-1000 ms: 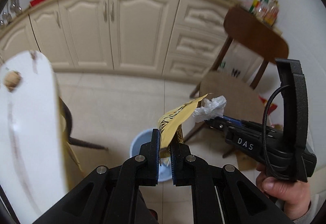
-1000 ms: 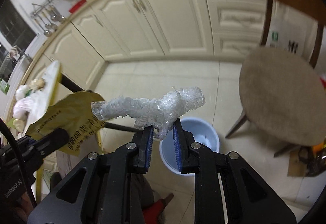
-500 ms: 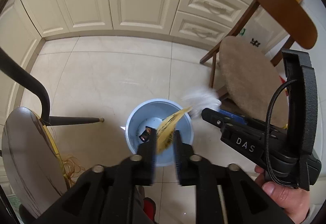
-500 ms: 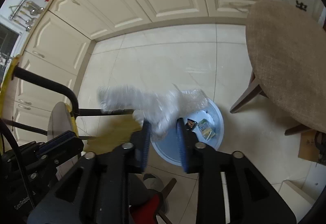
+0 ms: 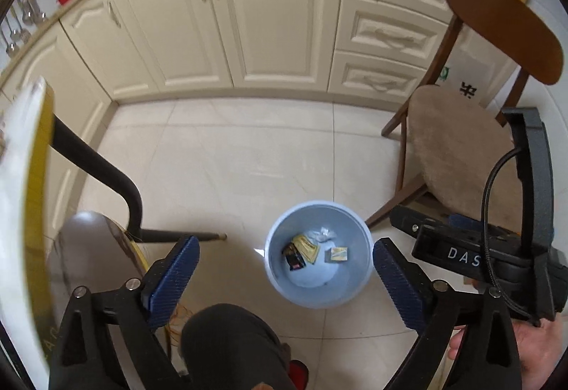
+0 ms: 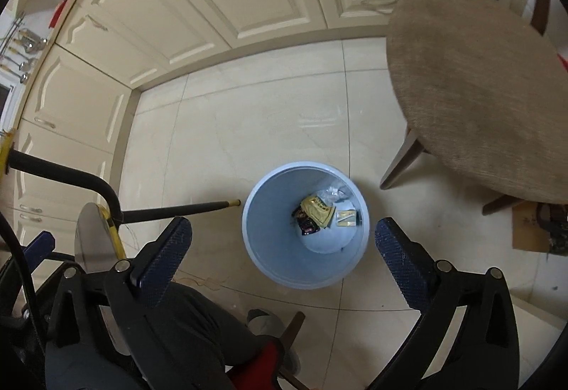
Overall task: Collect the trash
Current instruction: 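Open both tools over the blue bin to drop the items, then swing both tools back over the table toward the remaining trash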
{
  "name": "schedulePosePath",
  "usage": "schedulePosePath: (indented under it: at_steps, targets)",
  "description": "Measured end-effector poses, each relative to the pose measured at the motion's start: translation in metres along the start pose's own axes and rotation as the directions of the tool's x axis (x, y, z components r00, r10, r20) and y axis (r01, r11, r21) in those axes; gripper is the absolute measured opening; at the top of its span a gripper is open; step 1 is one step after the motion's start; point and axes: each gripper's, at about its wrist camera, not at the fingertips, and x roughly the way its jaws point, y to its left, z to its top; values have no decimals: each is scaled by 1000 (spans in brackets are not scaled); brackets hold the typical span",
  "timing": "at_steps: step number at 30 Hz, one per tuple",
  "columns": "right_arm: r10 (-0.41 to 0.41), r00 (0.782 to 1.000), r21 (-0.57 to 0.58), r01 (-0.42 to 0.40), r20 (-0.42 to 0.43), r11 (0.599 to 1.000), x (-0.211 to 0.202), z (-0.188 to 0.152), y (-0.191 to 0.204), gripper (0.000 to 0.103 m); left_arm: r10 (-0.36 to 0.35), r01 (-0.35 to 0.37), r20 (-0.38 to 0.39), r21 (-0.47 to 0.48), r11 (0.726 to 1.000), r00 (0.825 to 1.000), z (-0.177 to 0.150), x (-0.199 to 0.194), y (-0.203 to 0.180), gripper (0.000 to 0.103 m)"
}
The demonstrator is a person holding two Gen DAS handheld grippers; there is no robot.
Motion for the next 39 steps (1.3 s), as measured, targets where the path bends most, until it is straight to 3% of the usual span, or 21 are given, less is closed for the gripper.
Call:
schedulePosePath:
  at_steps: [4, 9, 10, 16, 19, 29, 39]
  targets:
    - [-1, 999, -12, 2, 44, 1000, -27, -1, 13, 103, -8, 7, 61, 12, 1000, 998, -14, -28, -10, 97]
    - [10, 993, -44, -5, 119, 999, -70, -4, 38, 103, -37, 35, 151, 19, 999, 988, -48, -87, 5, 98]
    - [13, 991, -52, -6, 135, 999, -80, -5, 44, 103, -43, 40, 176, 18, 999, 983, -58, -104, 12, 102]
    - [49, 971, -130, -18, 234, 991, -135, -17, 93, 103, -44, 51, 309, -16, 999, 950, -93, -171, 53, 102]
    - [76, 959, -182, -26, 274, 983, -160, -25, 126, 103, -34, 55, 358, -49, 997, 933, -129, -208, 85, 102]
    - [193, 918, -387, -48, 346, 921, -214, -68, 244, 103, 126, -22, 492, -212, 977, 862, -223, -303, 175, 102]
    - [308, 876, -565, -50, 372, 824, -246, -131, 352, 103, 294, -78, 541, -386, 919, 788, -312, -356, 221, 102]
